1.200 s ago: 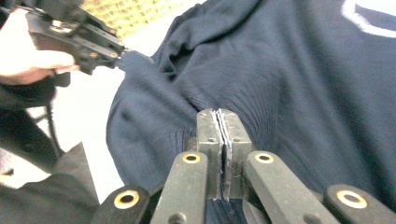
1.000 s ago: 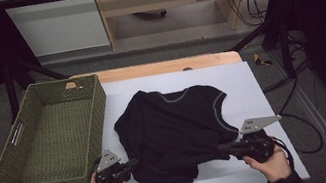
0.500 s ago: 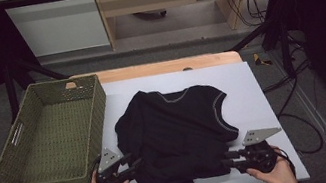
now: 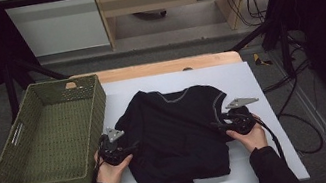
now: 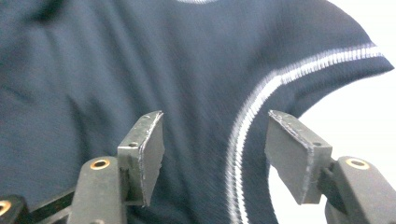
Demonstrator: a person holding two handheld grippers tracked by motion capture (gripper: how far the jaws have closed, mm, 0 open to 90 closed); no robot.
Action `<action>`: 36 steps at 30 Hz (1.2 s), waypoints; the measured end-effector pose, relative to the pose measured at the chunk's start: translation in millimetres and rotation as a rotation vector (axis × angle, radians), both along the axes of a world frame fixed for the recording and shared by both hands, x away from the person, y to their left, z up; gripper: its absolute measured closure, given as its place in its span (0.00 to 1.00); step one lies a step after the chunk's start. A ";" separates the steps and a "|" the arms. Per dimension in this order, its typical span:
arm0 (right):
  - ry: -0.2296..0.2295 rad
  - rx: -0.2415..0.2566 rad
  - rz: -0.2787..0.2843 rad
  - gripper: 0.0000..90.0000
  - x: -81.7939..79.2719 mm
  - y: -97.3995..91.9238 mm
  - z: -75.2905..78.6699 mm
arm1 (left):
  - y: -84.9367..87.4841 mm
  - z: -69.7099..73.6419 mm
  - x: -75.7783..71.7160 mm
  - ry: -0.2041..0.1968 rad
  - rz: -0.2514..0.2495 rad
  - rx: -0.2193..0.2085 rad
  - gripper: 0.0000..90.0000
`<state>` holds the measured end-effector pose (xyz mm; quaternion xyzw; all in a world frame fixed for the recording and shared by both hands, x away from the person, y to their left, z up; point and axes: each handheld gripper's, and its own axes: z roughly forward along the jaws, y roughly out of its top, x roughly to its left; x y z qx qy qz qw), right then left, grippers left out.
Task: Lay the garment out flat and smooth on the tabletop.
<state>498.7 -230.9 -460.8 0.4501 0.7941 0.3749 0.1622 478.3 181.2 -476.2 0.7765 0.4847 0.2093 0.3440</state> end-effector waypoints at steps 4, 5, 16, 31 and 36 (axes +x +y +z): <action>0.035 -0.089 -0.014 0.69 -2.5 -1.3 -8.5 | 7.4 -1.2 -5.1 0.027 -0.024 -0.044 0.58; 0.043 -0.090 -0.010 0.76 -2.9 -2.8 -8.9 | 8.8 -0.8 -6.3 0.030 -0.036 -0.051 0.66; -0.011 -0.062 -0.046 0.92 -9.8 -34.3 11.3 | 5.9 18.7 -49.6 0.059 -0.168 -0.080 0.93; -0.079 0.027 -0.050 0.59 -0.6 -35.0 18.9 | -1.8 38.0 -22.5 -0.137 -0.162 -0.115 0.38; -0.068 0.008 -0.052 0.56 19.1 -20.6 10.6 | -4.6 32.4 33.7 -0.153 -0.014 -0.026 0.39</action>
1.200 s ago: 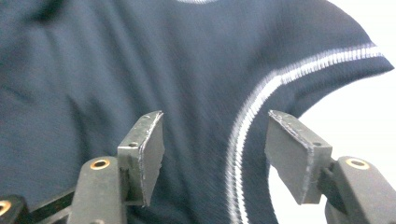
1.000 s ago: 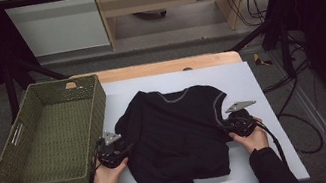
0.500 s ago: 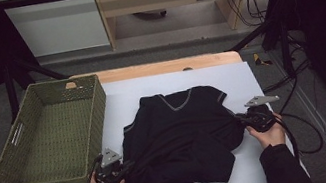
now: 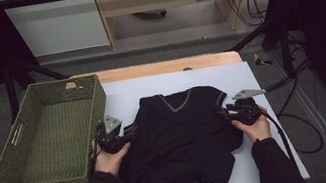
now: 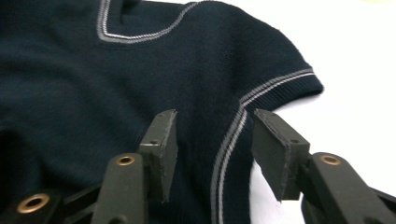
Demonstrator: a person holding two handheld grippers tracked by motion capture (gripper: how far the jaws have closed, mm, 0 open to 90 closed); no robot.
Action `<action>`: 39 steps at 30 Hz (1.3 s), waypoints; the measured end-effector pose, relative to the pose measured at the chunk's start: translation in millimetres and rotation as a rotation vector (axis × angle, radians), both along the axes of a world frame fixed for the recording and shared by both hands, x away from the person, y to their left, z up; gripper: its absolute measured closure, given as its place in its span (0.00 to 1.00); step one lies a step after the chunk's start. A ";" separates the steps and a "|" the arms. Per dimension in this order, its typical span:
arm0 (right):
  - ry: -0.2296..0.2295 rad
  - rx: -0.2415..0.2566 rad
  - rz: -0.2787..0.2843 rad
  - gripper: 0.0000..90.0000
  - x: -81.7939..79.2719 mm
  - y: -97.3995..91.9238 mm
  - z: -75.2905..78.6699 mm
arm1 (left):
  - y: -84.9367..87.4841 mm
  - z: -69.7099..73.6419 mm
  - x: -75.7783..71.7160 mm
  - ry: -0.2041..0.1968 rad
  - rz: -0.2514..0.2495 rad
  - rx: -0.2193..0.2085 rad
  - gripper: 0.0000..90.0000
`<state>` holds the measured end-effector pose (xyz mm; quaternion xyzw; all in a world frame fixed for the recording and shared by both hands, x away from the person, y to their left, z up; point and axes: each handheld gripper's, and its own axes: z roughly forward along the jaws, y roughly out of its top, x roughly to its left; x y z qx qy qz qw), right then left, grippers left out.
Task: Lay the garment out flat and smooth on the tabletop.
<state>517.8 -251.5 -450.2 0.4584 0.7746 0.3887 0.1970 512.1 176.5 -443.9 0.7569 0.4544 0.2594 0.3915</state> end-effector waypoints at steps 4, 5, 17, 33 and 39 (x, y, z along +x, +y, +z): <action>0.035 -0.035 -0.003 0.57 10.6 7.5 -11.7 | 5.0 -24.0 29.1 0.091 0.049 0.011 0.47; 0.043 -0.043 -0.003 0.60 12.2 8.3 -14.7 | 5.1 -29.6 32.6 0.121 0.035 0.009 0.50; 0.051 -0.041 0.047 0.94 4.8 6.7 -6.4 | 4.8 -21.5 19.5 0.181 -0.065 -0.029 0.96; 0.151 -0.101 0.168 0.94 -48.0 -14.3 -8.2 | 15.2 -5.2 -80.6 0.179 -0.194 0.021 0.97; 0.114 -0.073 0.142 0.76 -42.7 -9.9 -7.0 | 2.7 0.3 -71.3 0.114 -0.209 -0.024 0.89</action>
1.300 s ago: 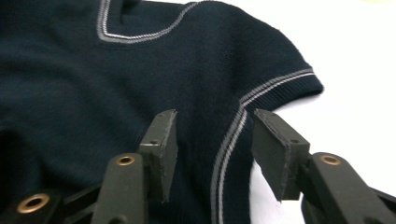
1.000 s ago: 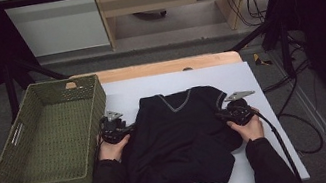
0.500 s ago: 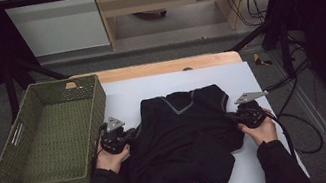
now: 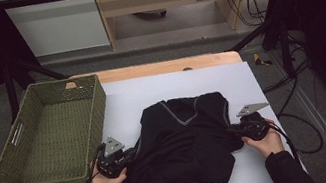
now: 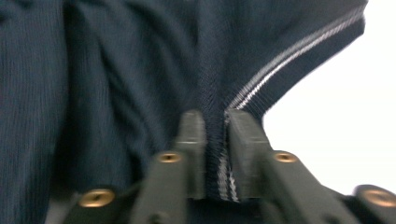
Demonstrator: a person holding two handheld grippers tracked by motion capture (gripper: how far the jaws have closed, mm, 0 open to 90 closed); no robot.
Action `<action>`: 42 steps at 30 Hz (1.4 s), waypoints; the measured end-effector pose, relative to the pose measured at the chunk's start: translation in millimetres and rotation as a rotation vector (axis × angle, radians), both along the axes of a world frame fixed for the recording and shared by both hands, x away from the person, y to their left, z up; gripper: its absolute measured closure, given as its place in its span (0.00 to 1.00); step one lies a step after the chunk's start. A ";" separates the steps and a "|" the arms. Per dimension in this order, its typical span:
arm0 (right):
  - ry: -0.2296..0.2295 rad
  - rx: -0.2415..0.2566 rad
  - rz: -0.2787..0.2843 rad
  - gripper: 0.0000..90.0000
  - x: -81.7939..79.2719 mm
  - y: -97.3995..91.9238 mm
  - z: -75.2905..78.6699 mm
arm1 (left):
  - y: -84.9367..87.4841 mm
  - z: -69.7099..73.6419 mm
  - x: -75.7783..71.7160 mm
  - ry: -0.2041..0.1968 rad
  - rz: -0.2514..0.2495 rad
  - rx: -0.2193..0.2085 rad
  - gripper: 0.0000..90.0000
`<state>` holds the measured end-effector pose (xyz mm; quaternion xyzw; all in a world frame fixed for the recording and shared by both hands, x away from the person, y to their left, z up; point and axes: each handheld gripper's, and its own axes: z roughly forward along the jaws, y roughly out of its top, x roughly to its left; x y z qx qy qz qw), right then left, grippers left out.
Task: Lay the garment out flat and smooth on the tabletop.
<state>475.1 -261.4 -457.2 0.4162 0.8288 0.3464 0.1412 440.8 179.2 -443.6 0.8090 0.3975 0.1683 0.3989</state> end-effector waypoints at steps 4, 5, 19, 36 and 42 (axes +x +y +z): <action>-0.087 0.069 -0.024 0.61 11.1 0.1 11.8 | -16.6 14.3 25.9 -0.074 0.035 -0.030 0.61; -0.105 0.080 -0.035 0.59 15.7 -0.5 14.9 | -20.2 17.5 35.9 -0.078 0.043 -0.041 0.55; -0.112 0.044 -0.286 0.36 93.7 -16.8 -5.8 | -43.0 -20.0 148.5 0.068 0.092 -0.068 0.38; -0.002 0.105 -0.252 0.94 104.6 3.3 -19.4 | -47.0 -19.7 147.6 0.100 0.064 -0.098 0.93; -0.142 0.181 -0.226 0.95 92.5 1.2 10.6 | -36.7 23.1 126.8 -0.088 0.045 -0.140 0.93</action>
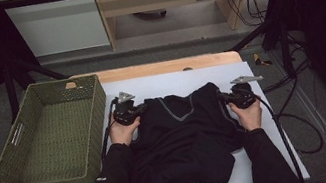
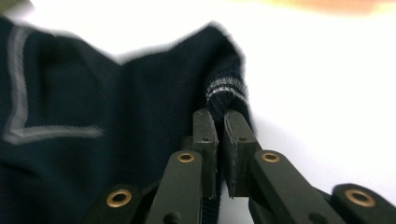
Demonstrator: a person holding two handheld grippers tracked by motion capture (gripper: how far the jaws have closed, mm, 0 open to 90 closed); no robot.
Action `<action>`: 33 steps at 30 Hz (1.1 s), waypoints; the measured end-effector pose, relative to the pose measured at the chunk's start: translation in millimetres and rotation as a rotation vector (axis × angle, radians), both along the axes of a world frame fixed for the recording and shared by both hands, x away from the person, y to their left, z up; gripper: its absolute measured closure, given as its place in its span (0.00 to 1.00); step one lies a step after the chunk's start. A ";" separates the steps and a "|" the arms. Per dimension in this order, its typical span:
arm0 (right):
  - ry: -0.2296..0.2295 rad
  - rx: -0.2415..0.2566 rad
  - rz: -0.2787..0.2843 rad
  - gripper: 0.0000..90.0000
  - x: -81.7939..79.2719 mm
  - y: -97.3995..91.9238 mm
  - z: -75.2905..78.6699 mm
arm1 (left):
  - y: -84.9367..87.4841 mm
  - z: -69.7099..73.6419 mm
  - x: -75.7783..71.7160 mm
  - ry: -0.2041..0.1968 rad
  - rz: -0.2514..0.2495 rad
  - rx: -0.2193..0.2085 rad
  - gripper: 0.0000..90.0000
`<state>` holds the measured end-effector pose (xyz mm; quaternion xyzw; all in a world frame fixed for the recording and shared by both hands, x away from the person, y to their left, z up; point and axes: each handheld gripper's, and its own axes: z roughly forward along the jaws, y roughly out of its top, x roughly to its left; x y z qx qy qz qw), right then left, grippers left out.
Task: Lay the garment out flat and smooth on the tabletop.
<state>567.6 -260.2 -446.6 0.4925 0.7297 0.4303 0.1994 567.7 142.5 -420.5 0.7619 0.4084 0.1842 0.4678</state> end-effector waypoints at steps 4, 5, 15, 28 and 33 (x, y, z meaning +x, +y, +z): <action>-0.151 0.011 0.020 0.95 -12.2 -3.1 45.0 | 7.6 42.4 -19.1 -0.202 -0.011 -0.017 0.93; -0.177 0.013 0.022 0.95 -14.7 -3.0 52.9 | 9.4 50.7 -23.6 -0.249 -0.009 0.007 0.93; 0.032 -0.157 0.009 0.94 3.4 16.4 27.7 | 19.0 -37.5 -11.3 0.140 0.073 0.053 0.92; 0.129 -0.166 0.011 0.95 -5.9 5.2 -20.0 | 24.7 -10.0 10.9 -0.015 0.144 -0.020 0.43; 0.107 -0.167 0.025 0.95 -11.3 2.5 -16.1 | 11.8 -21.5 37.8 0.063 0.143 0.084 0.43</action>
